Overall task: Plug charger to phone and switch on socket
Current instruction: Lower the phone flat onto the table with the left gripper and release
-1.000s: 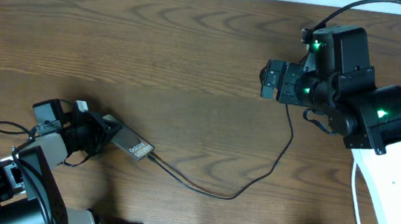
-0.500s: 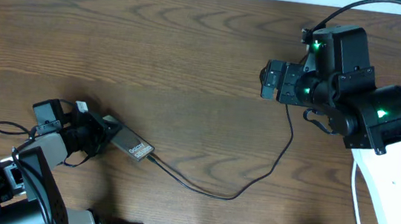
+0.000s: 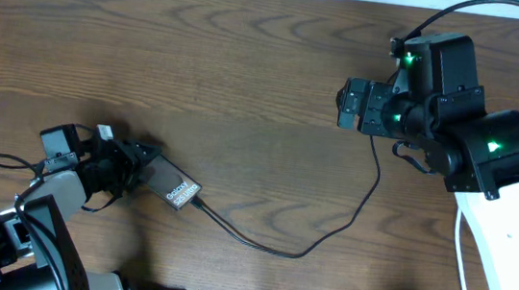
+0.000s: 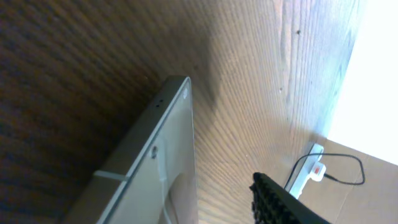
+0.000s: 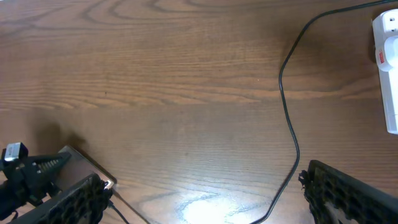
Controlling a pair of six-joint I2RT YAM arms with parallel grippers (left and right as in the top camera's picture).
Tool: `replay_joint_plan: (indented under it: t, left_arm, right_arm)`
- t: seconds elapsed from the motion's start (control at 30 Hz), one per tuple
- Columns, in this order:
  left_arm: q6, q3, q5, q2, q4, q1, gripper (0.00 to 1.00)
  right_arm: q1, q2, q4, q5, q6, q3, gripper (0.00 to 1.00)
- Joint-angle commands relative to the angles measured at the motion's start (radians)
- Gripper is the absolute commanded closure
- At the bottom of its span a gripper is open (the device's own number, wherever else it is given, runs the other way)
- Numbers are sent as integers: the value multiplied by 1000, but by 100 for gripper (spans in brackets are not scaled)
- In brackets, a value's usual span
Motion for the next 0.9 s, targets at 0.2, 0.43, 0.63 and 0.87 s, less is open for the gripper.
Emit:
replay_joint_plan:
  t: [0.2,0.43,0.63,0.87]
  left_arm:
    - [18,-16,-108,21,-78,0,27]
    - [13,-16,-176,21,-142,0,12]
    - [1,-15,-212,21,-183,0,11]
    - [-39,17,-282,21,-271,0,10]
  right_arm:
    - [3,8,-5,19,11,6,1]
    - [3,9,-9,19,11,6,1]
    - [3,9,-11,19,11,6,1]
    - [3,10,-11,19,11,6,1]
